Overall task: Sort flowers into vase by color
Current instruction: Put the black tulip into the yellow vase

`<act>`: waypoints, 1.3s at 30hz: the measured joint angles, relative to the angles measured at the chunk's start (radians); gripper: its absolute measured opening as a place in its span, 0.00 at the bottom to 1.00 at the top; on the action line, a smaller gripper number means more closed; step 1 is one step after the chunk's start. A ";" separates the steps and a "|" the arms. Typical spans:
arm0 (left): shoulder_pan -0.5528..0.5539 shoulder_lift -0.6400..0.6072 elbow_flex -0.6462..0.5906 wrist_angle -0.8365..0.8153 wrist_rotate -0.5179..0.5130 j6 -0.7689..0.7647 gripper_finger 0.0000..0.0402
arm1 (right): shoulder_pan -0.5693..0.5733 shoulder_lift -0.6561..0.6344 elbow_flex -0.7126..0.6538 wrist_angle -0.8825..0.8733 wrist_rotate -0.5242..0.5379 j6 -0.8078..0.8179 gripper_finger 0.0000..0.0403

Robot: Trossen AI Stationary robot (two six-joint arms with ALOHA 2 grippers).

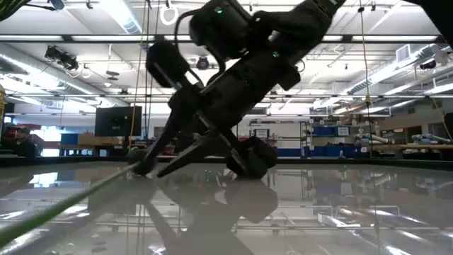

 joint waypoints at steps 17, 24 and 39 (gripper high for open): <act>0.000 0.000 0.000 -0.066 0.000 -0.033 0.26 | 0.028 0.014 0.123 -0.124 0.153 -0.312 0.27; 0.000 0.000 0.000 -0.084 0.000 -0.032 0.26 | 0.087 0.014 0.123 -0.086 0.325 -0.591 0.43; 0.000 0.024 0.001 -0.227 0.000 -0.065 0.26 | 0.110 0.017 0.127 0.090 0.396 -0.879 0.50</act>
